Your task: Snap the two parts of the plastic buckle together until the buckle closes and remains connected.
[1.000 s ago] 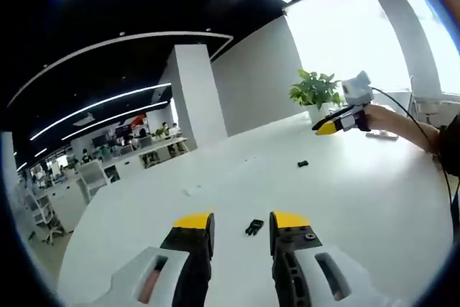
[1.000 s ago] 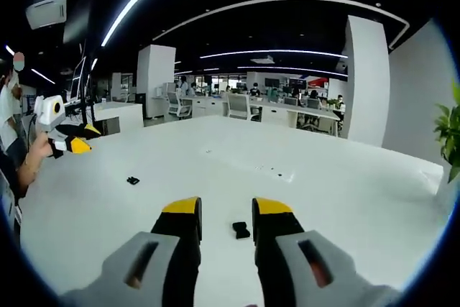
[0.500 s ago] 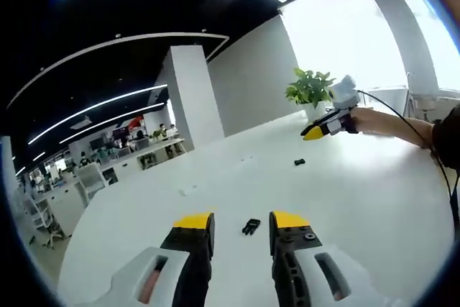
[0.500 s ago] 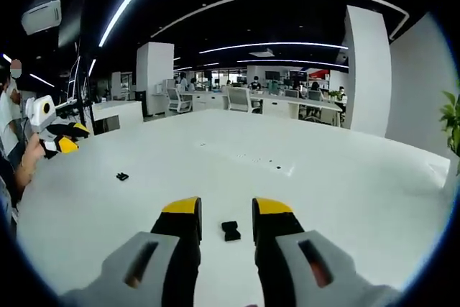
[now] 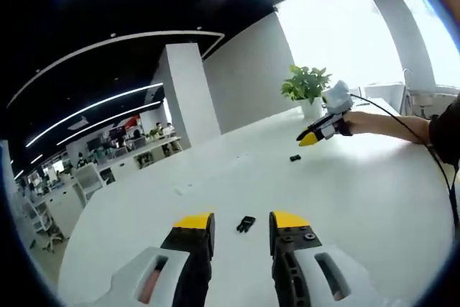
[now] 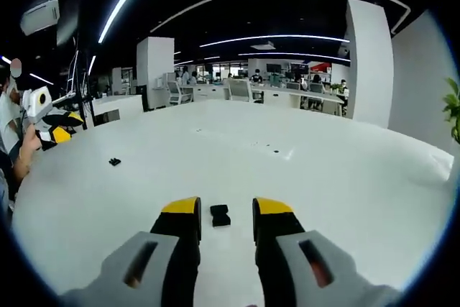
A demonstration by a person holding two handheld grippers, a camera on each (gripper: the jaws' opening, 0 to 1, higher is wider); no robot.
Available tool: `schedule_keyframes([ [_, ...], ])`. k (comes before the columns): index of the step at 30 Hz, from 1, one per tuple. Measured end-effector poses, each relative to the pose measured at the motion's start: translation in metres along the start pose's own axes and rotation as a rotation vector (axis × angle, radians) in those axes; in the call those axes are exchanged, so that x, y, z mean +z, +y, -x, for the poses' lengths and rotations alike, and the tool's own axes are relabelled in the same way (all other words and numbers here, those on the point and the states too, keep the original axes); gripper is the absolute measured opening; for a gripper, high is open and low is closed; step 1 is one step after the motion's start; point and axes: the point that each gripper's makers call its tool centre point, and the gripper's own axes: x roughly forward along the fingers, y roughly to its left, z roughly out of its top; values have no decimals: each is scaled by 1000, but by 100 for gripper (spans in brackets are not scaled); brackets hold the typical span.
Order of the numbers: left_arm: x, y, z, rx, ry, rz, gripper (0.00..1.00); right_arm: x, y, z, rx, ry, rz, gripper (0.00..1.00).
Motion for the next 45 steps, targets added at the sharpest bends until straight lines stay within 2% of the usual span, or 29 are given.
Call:
schedule_keyframes([
  [11, -4, -4, 0, -13, 12, -6, 30, -26, 2, -14, 10, 55, -4, 28],
  [45, -6, -10, 3, -33, 10, -1, 30, -28, 10, -22, 19, 52, 19, 21],
])
